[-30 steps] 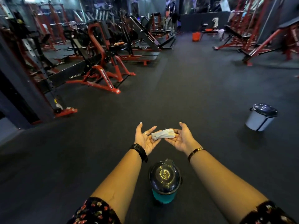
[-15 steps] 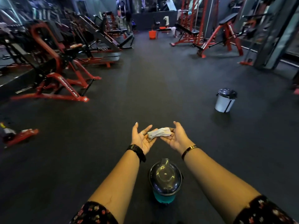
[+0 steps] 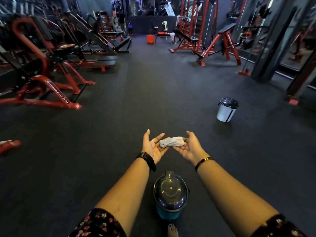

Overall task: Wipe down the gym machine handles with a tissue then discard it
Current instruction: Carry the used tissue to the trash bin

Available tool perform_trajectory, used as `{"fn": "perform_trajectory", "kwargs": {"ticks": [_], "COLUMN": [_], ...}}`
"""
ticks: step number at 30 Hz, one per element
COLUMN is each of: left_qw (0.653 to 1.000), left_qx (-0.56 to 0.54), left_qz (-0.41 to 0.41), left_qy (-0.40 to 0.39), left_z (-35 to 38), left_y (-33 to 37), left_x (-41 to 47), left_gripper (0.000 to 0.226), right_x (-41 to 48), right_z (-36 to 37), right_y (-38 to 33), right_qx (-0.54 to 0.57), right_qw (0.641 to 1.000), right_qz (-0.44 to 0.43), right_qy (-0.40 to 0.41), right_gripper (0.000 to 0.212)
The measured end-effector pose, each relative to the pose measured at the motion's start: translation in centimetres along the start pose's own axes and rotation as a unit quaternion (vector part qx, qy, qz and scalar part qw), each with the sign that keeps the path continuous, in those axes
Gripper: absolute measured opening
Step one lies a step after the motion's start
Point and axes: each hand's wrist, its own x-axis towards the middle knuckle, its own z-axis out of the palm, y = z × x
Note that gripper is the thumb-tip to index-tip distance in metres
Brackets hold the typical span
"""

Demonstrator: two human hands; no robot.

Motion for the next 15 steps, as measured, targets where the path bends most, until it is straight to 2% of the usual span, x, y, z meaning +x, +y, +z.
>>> {"fn": "perform_trajectory", "kwargs": {"ticks": [15], "left_qw": [1.000], "left_qx": [0.004], "left_qz": [-0.008], "left_qy": [-0.004], "left_z": [0.0], "left_y": [1.5], "left_x": [1.2], "left_gripper": [0.064], "right_x": [1.8], "right_z": [1.0], "right_y": [0.1], "right_qx": [0.011], "right_qw": [1.000], "right_qz": [-0.013], "right_qy": [-0.001], "right_gripper": [0.050]}}
